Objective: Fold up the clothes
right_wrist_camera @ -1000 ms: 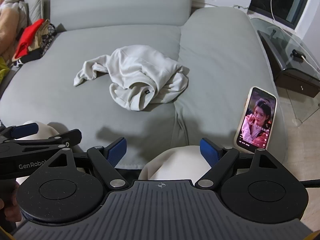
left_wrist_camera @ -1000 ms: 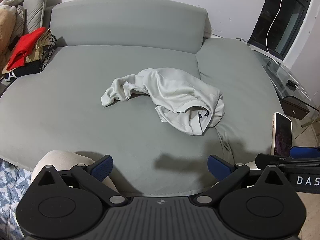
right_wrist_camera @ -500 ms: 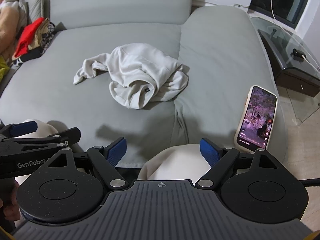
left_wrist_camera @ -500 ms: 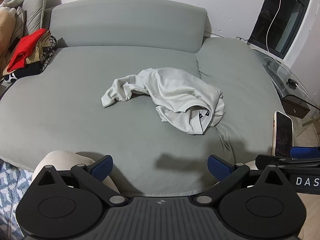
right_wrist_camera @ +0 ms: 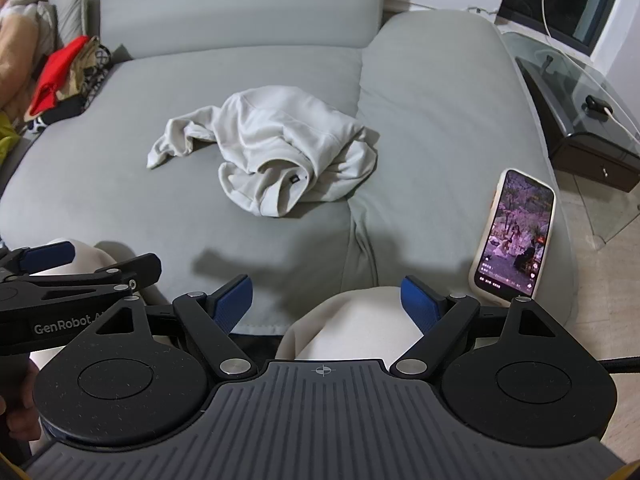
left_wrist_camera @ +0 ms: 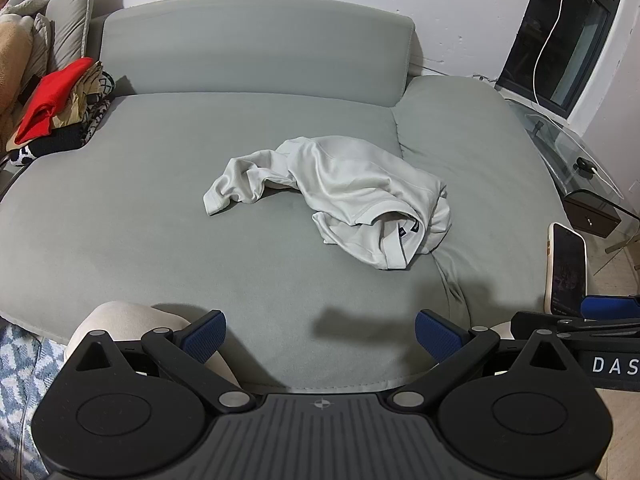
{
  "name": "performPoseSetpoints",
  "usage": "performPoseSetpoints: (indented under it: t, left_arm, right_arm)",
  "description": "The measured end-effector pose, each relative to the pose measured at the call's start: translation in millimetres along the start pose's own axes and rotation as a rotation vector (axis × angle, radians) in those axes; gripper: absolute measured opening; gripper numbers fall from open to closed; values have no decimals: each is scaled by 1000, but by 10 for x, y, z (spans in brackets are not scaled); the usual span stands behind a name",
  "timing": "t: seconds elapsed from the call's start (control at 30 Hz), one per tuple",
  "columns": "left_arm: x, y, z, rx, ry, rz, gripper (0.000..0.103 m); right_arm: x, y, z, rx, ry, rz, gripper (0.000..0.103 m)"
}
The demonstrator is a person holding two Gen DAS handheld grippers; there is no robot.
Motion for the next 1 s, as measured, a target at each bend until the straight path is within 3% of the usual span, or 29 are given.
performPoseSetpoints:
  t: [0.43, 0.67, 1.0]
  left_arm:
    - [27, 31, 70, -5, 18, -14, 102]
    - [76, 318, 278, -63, 58, -58, 101]
    - [-33, 536, 614, -33, 121, -134, 95]
  right_arm:
    - [26, -8, 59, -4, 8, 15, 87]
    - [30, 5, 288, -38, 23, 61, 87]
    - [-295, 118, 713, -86, -27, 54, 87]
Point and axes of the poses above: each gripper's, at about its wrist camera, not at the fingertips, and z roughly the way its jaws point, y to its left, x to its underside, the point moved 10 cm from there along z, roughly the way its jaws point, and after that the axes turned 10 degrees about -x, right-handed, at the moved point
